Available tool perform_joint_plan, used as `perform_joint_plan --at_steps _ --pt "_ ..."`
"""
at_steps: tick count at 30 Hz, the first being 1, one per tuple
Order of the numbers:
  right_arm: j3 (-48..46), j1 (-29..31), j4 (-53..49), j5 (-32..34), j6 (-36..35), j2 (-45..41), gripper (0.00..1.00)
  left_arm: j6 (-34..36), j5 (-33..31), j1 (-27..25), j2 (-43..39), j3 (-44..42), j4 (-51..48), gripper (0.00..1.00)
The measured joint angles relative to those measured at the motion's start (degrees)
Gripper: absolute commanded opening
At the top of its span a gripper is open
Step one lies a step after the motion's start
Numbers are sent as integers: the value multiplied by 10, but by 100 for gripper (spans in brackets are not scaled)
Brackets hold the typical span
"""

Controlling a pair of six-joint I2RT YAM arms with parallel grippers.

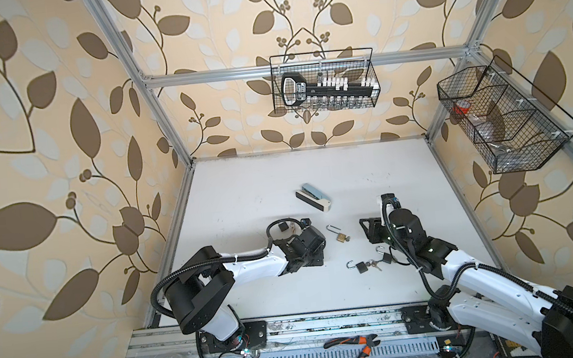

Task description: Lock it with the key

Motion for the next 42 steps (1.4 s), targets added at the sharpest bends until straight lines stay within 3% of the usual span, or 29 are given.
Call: perform_joint_plan --at_steps 6,12,21,26,28,37,42 --pt "-4 -1 5 27 -1 -34 31 59 -3 0 -28 23 -60 0" --pt "-4 -1 11 -2 -37 -60 37 176 -20 0 -132 63 -105 0" --pt "-4 -1 111 -84 -115 -134 49 475 63 2 -227 190 -216 0" --pt "0 -1 167 -103 -162 -147 65 595 133 24 -251 236 -278 0" --pt "20 -1 157 -123 -187 -144 66 634 166 40 -251 257 -303 0" --pt "166 2 71 -394 -297 -117 64 754 288 80 -230 345 -399 0" --pt "231 33 -18 -473 -366 -52 64 782 311 80 -205 369 -431 0"
